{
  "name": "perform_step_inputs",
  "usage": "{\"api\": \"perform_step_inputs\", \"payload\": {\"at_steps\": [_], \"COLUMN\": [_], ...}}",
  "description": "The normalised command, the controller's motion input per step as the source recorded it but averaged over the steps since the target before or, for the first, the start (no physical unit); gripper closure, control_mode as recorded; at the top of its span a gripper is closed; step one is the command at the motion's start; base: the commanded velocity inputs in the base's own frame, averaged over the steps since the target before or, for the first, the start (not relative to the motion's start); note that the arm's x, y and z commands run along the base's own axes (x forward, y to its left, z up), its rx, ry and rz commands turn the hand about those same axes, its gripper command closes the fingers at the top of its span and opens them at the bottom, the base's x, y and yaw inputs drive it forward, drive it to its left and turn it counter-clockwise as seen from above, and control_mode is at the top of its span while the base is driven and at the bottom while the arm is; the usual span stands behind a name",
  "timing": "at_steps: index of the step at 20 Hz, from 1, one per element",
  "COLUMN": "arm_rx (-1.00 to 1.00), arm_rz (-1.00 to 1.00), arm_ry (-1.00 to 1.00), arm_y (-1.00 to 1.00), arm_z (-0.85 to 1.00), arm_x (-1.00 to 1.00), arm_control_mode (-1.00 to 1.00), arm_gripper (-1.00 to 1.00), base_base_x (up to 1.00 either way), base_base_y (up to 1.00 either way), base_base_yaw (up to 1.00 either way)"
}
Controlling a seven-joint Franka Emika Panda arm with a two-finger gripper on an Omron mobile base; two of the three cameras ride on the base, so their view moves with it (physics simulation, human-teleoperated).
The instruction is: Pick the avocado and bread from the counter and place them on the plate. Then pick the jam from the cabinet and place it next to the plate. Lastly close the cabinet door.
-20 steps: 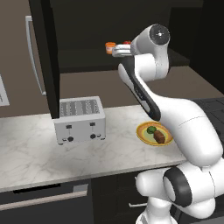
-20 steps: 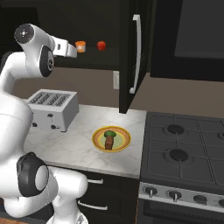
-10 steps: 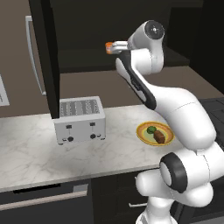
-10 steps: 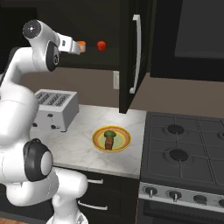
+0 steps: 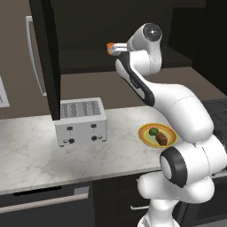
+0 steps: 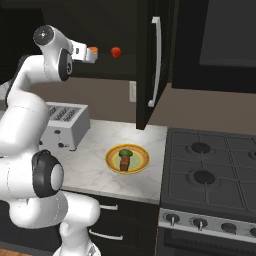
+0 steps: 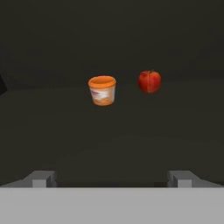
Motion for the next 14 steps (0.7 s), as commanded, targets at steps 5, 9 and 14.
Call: {"api": "perform_step_inputs", "payload": {"at_steps": [5, 9, 14], "arm_rx": [0.0, 0.0, 0.0], "arm_rz": [0.0, 0.0, 0.0], "arm_ry": [0.01, 0.06, 0.07], "arm_y": [0.0, 0.0, 0.0], "arm_z": [0.0, 0.0, 0.0], "arm_x": [0.25, 0.27, 0.29], "arm_control_mode": [-1.0, -1.0, -1.0], "arm_gripper": [-1.0, -1.0, -1.0], "base_base_x": [0.0, 0.0, 0.0], "base_base_y": [0.0, 0.0, 0.0], "base_base_yaw": [0.0, 0.0, 0.0]}}
